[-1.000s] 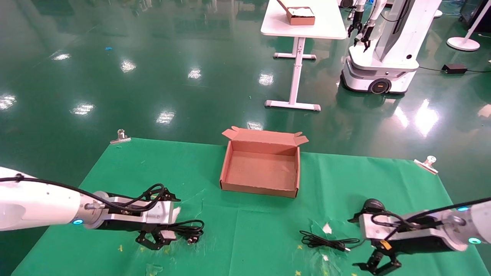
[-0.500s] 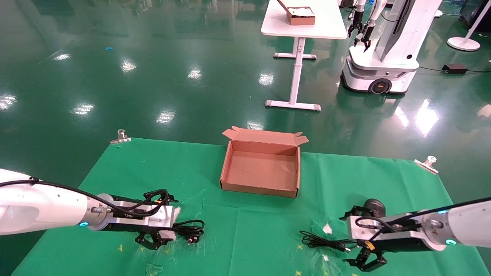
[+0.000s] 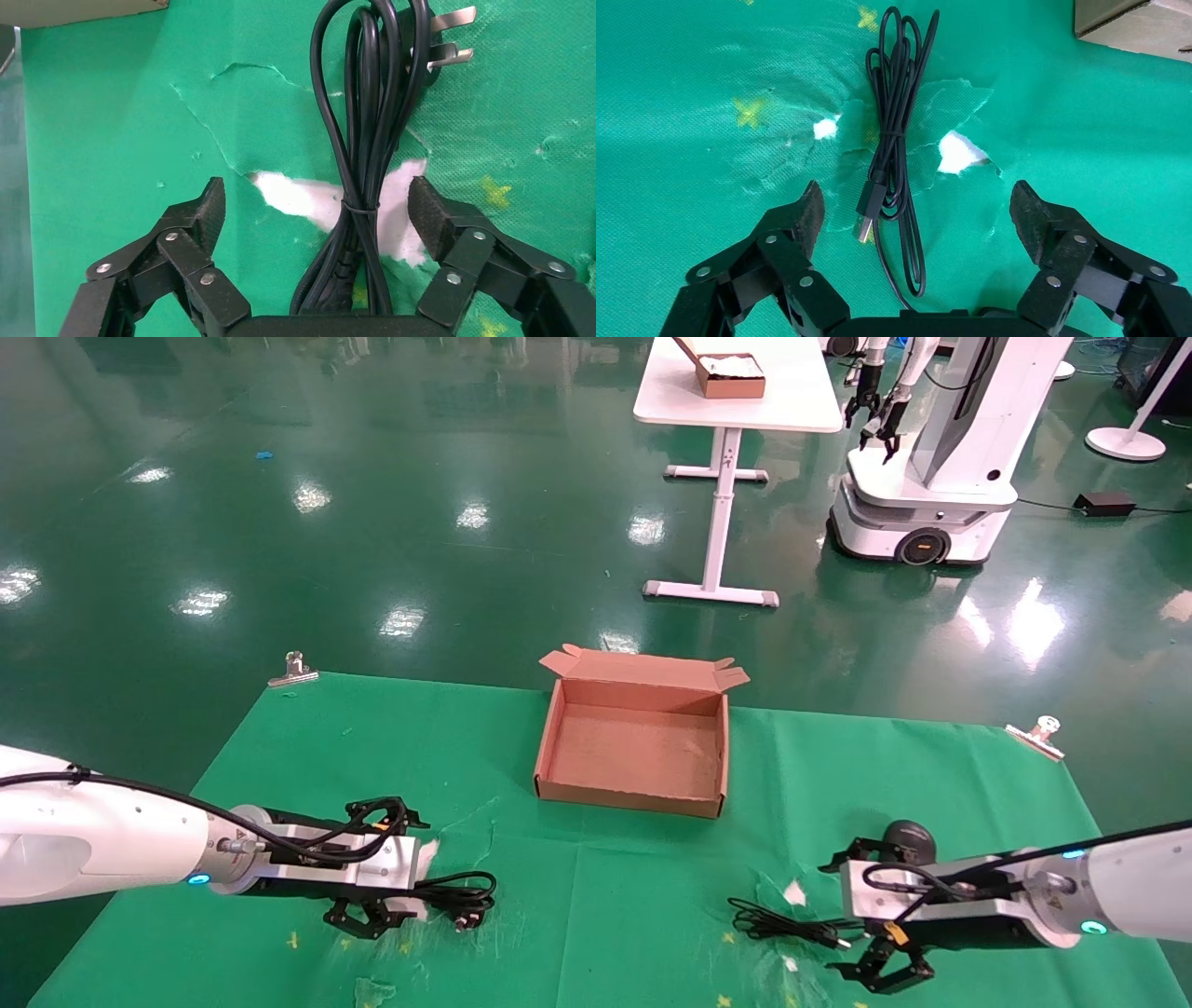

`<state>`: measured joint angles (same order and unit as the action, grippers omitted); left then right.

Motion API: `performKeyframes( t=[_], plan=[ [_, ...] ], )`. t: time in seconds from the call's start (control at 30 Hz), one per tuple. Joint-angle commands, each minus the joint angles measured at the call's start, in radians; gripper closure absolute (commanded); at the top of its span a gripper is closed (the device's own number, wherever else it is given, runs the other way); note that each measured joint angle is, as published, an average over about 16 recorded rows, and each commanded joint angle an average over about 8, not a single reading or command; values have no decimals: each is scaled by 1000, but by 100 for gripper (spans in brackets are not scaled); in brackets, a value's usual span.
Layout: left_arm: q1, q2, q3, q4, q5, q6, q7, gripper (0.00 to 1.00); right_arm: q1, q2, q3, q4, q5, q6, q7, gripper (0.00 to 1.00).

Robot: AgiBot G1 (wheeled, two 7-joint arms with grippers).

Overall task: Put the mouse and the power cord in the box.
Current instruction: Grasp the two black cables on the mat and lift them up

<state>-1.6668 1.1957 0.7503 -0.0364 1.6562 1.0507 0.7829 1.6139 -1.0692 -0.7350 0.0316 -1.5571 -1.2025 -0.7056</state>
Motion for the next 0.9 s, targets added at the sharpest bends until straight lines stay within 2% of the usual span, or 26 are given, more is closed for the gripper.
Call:
performKeyframes(
  t=[0.03, 0.9],
  plan=[
    [1, -1, 0, -2, 0, 1, -1, 100, 0, 1, 0, 2, 0, -1, 1, 100],
    [4, -3, -2, -8, -3, 6, -5, 100, -2, 4, -1, 10, -1, -4, 5, 100]
  ],
)
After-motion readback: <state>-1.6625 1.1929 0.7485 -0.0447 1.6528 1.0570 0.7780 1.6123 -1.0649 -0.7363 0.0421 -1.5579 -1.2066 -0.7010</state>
